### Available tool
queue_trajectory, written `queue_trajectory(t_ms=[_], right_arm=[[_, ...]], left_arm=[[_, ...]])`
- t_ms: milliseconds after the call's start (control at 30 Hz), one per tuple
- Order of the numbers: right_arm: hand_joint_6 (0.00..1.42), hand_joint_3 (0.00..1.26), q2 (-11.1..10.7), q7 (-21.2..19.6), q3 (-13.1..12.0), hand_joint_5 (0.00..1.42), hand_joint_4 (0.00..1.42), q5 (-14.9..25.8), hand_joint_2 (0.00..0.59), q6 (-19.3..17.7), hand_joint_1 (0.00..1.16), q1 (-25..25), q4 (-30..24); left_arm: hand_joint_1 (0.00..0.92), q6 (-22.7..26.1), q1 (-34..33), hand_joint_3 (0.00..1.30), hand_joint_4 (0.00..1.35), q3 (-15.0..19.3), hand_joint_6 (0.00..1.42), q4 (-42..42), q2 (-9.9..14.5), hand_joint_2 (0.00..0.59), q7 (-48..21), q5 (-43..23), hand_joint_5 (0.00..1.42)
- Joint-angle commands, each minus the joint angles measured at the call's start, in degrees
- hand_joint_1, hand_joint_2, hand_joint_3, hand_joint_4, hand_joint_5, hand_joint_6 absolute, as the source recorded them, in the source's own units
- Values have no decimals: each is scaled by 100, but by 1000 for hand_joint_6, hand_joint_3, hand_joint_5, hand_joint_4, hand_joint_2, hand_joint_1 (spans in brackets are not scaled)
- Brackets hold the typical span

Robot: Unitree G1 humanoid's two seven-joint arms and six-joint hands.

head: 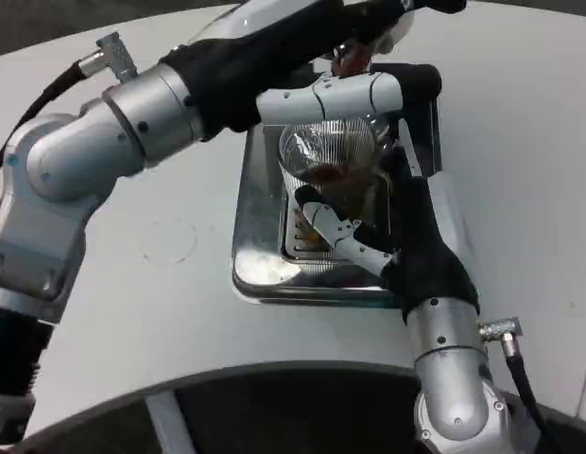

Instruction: Grasp the cup under the faucet to collect the drink, then remove the cup.

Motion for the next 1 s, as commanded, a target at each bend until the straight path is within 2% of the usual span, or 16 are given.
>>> queue_trajectory(t_ms=[33, 333, 567, 767, 1000], right_arm=[[140, 0, 30, 208, 115, 97, 2, 173, 253, -54, 667, 22, 119], [148, 0, 9, 249, 124, 97, 2, 270, 253, -59, 667, -133, 207], [155, 0, 8, 273, 173, 97, 2, 191, 253, 78, 667, -198, 278], [159, 0, 101, 182, 217, 97, 2, 143, 253, 160, 667, -178, 266], [192, 0, 304, -24, 319, 152, 42, -90, 253, 548, 667, -300, 136]], left_arm=[[0, -55, 9, 147, 0, -128, 180, 134, -12, 141, -131, 120, 36], [0, -120, -27, 155, 0, -145, 180, 228, -23, 143, -134, 129, 36], [0, -120, -48, 156, 0, -138, 180, 192, -1, 143, -153, 119, 36], [0, -92, -19, 156, 0, -127, 180, 103, 28, 148, -167, 116, 36], [0, 35, 57, 156, 0, -93, 180, -166, 95, 148, -161, 152, 36]])
